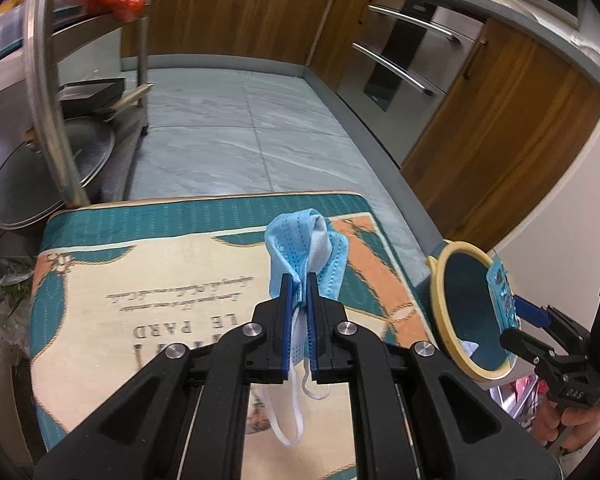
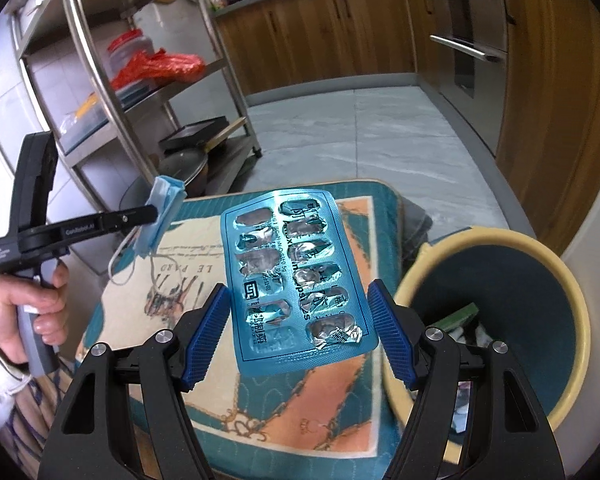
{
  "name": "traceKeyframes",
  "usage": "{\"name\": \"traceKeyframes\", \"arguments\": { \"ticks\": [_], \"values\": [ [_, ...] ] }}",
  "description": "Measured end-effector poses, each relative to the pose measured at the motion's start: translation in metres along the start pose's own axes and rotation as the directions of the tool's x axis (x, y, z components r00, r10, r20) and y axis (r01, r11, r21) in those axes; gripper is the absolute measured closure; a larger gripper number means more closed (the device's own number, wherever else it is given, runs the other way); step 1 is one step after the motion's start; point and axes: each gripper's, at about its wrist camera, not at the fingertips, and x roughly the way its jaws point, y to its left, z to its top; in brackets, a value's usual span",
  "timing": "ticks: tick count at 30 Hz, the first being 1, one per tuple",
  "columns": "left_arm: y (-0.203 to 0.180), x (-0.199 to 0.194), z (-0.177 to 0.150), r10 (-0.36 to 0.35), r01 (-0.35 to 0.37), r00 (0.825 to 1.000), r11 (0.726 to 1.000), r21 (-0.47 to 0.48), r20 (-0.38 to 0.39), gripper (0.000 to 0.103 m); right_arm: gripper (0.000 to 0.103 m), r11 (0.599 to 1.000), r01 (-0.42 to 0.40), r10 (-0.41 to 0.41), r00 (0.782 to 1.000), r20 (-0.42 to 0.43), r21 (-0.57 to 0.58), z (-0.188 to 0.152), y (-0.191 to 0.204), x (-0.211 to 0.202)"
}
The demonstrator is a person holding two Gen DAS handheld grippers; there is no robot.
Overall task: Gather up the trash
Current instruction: 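Lift the mask and blister pack and carry both over the bin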
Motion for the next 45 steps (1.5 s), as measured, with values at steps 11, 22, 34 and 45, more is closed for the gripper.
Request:
{"name": "traceKeyframes", "arguments": {
  "ticks": [11, 22, 34, 45],
  "values": [
    [-0.07, 0.023, -0.005, -0.079, 0.084, 0.996, 0.99, 0.113, -0.045, 0.097, 0.031, 0.998, 0.038, -0.04, 0.999, 0.027, 0.057, -0.016, -0.041, -0.023],
    [-0.142, 0.048, -0.011, -0.152, 0.167, 0.984, 0.968, 0.186, -0.092, 0.097, 0.031, 0.988, 0.091, -0.095, 0.995, 0.025, 0.124, -0.038, -0.088, -0.042],
    [-0.208, 0.082, -0.026, -0.219, 0.253, 0.962, 0.94, 0.228, -0.162, 0.097, 0.031, 0.969, 0.168, -0.164, 0.986, -0.038, 0.18, -0.054, -0.12, -0.037],
    [-0.246, 0.117, -0.04, -0.212, 0.27, 0.951, 0.926, 0.264, -0.226, 0.097, 0.031, 0.954, 0.247, -0.223, 0.964, -0.145, 0.171, -0.072, -0.139, -0.023]
  ]
}}
